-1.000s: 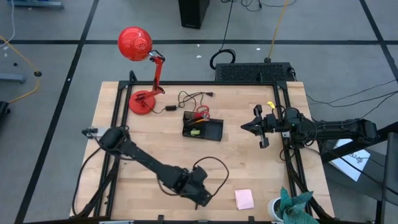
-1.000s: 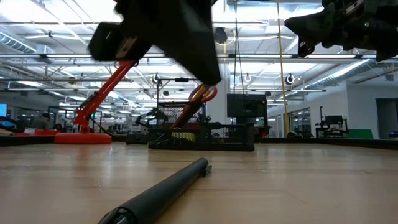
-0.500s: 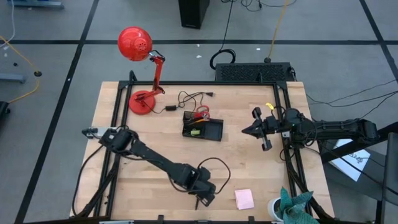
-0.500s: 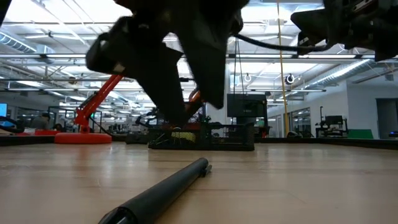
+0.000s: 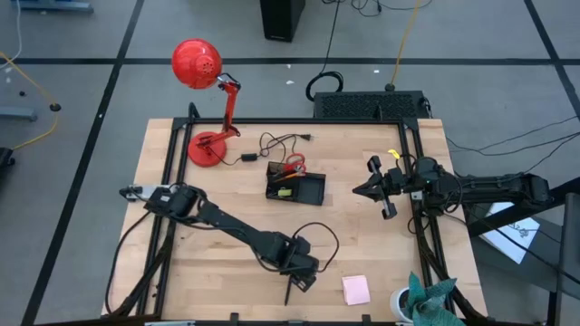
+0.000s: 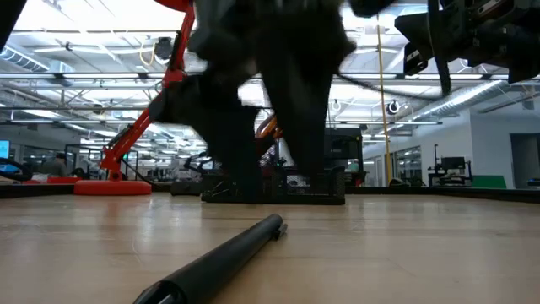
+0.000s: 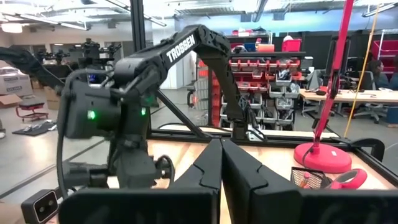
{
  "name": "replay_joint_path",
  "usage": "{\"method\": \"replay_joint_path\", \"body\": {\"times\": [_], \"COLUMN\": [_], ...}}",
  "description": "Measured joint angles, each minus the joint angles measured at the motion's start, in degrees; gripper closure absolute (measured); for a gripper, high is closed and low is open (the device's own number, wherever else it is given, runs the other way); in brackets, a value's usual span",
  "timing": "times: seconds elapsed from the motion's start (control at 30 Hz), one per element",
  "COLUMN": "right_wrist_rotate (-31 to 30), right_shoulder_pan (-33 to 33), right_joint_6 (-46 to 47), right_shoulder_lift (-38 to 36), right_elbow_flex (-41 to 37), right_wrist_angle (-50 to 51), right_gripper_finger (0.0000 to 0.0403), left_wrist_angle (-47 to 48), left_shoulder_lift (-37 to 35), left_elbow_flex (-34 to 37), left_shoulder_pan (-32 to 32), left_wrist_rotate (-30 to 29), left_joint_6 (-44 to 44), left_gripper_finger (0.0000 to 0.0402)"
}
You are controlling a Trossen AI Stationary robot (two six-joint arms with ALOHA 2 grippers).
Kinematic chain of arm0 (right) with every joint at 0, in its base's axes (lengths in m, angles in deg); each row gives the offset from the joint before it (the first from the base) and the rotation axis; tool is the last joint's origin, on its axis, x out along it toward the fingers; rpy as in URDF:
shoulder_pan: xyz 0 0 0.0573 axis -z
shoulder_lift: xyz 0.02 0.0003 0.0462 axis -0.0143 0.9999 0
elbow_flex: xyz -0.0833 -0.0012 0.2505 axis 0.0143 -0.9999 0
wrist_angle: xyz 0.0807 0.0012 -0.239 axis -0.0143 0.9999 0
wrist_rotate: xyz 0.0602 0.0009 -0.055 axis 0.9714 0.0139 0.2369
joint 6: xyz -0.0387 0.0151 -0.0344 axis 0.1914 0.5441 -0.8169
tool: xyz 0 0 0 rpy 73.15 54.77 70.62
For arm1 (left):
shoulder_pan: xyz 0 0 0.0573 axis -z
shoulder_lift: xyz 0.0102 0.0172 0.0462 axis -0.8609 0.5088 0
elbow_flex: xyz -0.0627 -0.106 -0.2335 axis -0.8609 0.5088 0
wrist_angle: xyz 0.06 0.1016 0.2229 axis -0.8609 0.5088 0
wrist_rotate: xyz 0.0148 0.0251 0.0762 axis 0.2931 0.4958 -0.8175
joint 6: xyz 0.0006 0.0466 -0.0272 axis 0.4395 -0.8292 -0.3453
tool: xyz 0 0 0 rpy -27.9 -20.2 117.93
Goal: Pick and place office supplies into organizer
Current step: Put the black ballpen into the black desk organizer
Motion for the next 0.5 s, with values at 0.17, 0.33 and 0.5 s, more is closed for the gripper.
{"method": "replay_joint_path", "body": {"times": [0.17, 0.33, 0.5], "right_wrist_rotate": [0.0, 0.0, 0.0], "right_shoulder_pan": [0.0, 0.0, 0.0], "right_joint_6": [0.0, 0.0, -0.3], "right_shoulder_lift": [0.0, 0.0, 0.0], "right_elbow_flex": [0.0, 0.0, 0.0], "right_wrist_angle": [0.0, 0.0, 0.0], "right_gripper_finger": [0.0403, 0.0403, 0.0403], "left_wrist_angle": [0.4, 0.7, 2.4], "left_shoulder_lift": [3.6, 5.7, 6.1], "left_elbow_flex": [-0.2, -0.4, -0.3], "left_shoulder_pan": [-0.9, -1.6, -1.7], "left_wrist_rotate": [4.1, 6.3, 4.9], "left_joint_6": [0.1, -1.2, -4.5], "left_gripper_finger": [0.0223, 0.0238, 0.0268]}}
